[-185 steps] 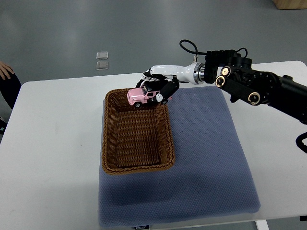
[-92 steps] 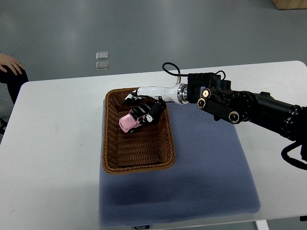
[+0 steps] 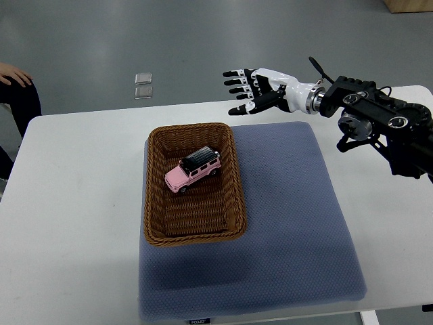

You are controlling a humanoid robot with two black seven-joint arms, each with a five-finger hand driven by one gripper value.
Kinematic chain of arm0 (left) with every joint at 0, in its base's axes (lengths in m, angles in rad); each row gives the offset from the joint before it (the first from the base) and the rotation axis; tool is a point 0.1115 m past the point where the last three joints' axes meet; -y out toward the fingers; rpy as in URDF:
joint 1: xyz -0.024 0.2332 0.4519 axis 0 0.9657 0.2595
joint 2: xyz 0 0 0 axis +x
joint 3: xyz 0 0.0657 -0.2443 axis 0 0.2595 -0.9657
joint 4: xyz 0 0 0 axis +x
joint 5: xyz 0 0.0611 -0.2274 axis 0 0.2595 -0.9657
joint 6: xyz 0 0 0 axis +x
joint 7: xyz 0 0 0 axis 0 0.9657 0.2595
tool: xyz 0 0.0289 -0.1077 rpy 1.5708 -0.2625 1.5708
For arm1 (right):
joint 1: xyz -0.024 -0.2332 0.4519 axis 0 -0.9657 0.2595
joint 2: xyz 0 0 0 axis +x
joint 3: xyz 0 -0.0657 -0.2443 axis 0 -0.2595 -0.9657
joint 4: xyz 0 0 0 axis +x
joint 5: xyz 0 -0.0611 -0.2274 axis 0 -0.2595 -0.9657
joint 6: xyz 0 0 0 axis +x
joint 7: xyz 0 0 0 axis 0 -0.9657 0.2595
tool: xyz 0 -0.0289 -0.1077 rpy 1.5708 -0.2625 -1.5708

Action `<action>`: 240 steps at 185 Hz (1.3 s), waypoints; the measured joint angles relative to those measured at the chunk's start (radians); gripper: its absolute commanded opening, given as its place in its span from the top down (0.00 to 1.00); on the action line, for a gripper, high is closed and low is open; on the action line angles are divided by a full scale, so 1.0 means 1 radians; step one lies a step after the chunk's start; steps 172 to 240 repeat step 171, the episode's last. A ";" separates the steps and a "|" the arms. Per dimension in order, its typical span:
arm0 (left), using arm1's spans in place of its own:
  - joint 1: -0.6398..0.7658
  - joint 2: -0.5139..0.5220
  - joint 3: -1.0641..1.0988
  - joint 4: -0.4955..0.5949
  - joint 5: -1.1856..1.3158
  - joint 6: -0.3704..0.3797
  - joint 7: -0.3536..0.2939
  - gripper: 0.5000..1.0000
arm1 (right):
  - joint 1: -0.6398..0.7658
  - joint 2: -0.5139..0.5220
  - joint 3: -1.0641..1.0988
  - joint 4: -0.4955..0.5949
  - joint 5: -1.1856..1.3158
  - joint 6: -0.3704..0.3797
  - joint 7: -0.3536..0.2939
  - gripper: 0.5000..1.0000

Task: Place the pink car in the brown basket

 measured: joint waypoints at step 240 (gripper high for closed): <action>0.000 0.000 0.000 0.000 0.000 0.000 0.000 0.00 | -0.213 -0.018 0.179 -0.045 0.432 0.004 -0.078 0.17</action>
